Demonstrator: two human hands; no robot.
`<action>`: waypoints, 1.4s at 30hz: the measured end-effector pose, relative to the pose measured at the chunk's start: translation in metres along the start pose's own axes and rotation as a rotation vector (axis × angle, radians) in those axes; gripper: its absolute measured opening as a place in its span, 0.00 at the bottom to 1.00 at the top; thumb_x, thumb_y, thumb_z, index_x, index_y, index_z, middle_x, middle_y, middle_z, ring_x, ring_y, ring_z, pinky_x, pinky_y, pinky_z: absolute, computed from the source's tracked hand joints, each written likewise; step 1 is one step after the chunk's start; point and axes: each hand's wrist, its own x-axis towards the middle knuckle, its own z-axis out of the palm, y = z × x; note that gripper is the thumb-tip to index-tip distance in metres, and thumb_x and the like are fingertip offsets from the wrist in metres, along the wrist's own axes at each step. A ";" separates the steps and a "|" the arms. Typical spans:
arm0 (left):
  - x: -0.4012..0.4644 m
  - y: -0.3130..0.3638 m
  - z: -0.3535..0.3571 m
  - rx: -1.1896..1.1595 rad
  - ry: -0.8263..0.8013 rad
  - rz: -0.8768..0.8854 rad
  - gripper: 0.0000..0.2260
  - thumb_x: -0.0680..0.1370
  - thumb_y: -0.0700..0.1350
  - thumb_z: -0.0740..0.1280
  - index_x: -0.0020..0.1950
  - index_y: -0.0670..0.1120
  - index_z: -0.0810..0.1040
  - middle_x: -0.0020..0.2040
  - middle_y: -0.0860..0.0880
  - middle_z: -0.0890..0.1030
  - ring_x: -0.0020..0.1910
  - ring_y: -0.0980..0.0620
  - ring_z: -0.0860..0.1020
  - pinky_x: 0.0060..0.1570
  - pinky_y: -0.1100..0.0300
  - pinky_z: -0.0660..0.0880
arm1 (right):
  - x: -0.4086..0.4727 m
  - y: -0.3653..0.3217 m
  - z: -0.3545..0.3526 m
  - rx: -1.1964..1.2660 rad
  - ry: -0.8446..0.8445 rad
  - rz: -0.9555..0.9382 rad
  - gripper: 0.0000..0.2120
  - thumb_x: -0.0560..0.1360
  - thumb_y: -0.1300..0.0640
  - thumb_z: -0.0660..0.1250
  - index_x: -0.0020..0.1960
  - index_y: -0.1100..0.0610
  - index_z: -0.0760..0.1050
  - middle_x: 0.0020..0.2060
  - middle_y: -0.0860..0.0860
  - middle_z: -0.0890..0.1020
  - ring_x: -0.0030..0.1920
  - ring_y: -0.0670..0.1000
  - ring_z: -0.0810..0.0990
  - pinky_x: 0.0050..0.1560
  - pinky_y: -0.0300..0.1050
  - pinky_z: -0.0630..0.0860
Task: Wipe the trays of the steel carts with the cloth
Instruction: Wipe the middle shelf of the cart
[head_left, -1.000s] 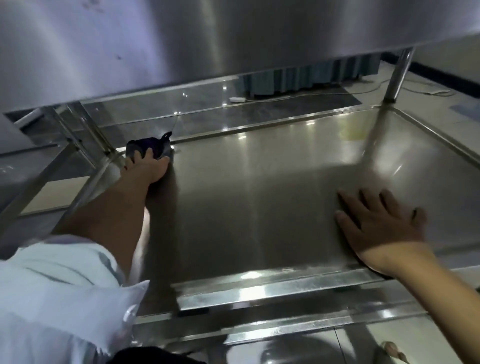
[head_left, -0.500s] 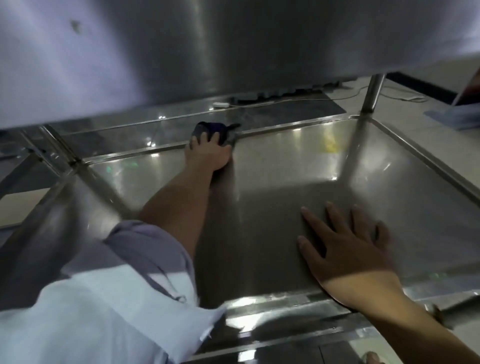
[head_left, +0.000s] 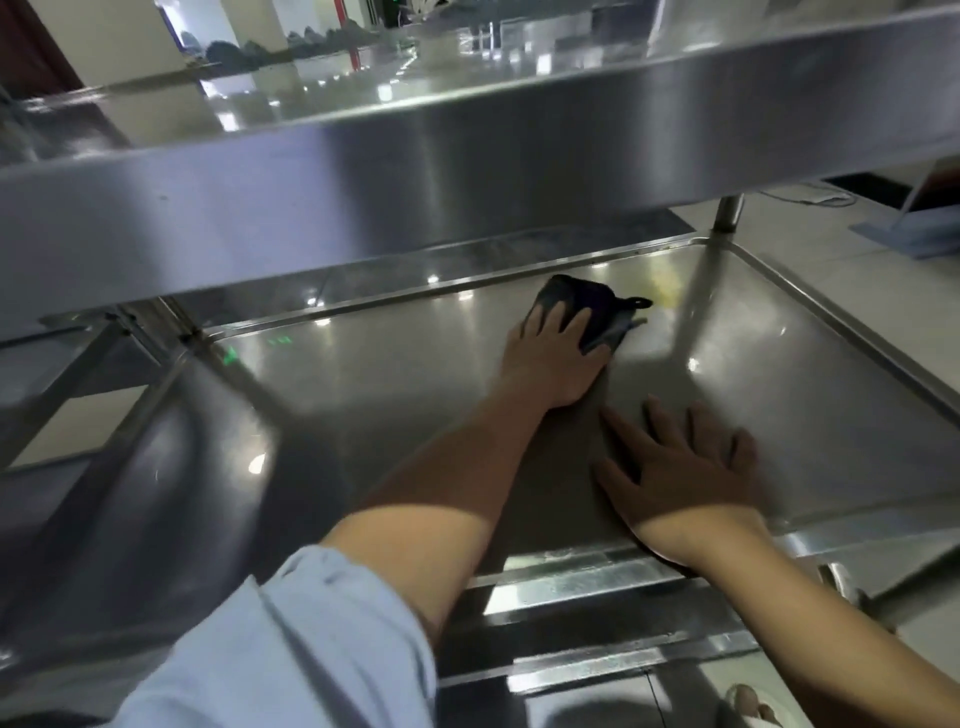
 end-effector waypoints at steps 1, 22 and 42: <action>-0.010 -0.005 0.001 -0.002 0.002 -0.009 0.30 0.82 0.65 0.49 0.81 0.56 0.51 0.82 0.50 0.50 0.81 0.47 0.46 0.77 0.48 0.48 | -0.001 -0.001 0.001 0.011 0.003 0.000 0.30 0.78 0.30 0.44 0.78 0.32 0.45 0.81 0.46 0.49 0.80 0.59 0.43 0.75 0.67 0.39; -0.179 -0.082 -0.007 -0.071 -0.022 -0.386 0.30 0.82 0.64 0.50 0.82 0.55 0.47 0.82 0.48 0.45 0.80 0.44 0.43 0.78 0.46 0.45 | -0.039 -0.029 0.001 0.026 -0.036 0.044 0.30 0.80 0.32 0.43 0.80 0.36 0.44 0.82 0.48 0.43 0.80 0.56 0.39 0.74 0.69 0.37; -0.164 -0.110 -0.014 -0.013 -0.101 -0.365 0.30 0.82 0.64 0.52 0.81 0.59 0.46 0.82 0.51 0.44 0.81 0.46 0.44 0.78 0.47 0.46 | -0.027 0.102 -0.046 0.089 0.098 0.344 0.32 0.78 0.33 0.52 0.78 0.43 0.56 0.80 0.49 0.54 0.80 0.57 0.46 0.73 0.71 0.46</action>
